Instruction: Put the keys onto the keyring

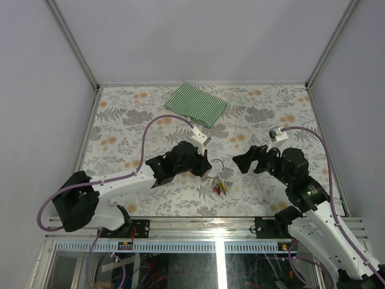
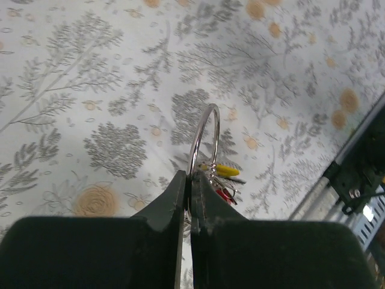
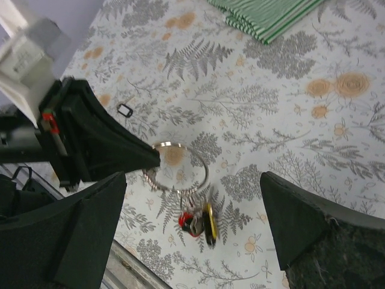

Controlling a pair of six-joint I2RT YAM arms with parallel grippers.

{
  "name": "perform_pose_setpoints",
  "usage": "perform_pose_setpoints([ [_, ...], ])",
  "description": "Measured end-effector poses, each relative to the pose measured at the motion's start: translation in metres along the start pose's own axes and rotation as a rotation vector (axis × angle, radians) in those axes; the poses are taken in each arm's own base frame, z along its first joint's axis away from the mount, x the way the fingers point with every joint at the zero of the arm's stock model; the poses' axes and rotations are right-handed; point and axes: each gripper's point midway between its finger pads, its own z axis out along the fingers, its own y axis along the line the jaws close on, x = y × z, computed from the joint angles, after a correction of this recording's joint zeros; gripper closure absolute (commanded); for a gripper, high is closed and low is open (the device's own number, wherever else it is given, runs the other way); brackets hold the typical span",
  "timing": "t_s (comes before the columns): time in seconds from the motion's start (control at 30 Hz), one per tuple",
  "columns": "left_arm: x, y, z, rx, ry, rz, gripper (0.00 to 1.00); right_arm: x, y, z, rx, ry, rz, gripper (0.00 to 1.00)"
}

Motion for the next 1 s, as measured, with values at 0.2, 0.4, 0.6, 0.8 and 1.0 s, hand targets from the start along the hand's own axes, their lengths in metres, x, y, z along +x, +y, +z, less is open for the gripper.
perform_pose_setpoints([
  [0.2, -0.012, 0.042, 0.009, -0.049, -0.052, -0.094, 1.0, 0.022, -0.013, 0.006, 0.045, 0.058, 0.041, 0.01],
  [0.4, -0.011, 0.075, 0.021, -0.096, -0.063, -0.167, 0.97, 0.02, -0.03, 0.004, 0.142, 0.032, 0.067, 0.01],
  [0.6, 0.004, 0.113, 0.026, -0.169, -0.056, -0.248, 0.94, 0.003, -0.027, -0.015, 0.118, -0.124, 0.055, 0.01],
  [0.8, 0.012, 0.152, 0.026, -0.253, -0.076, -0.316, 0.82, 0.005, -0.023, -0.02, 0.098, -0.121, 0.055, 0.01],
  [1.0, 0.015, 0.171, 0.025, -0.288, -0.085, -0.352, 0.65, 0.026, -0.038, -0.017, 0.178, -0.024, 0.083, 0.01],
])
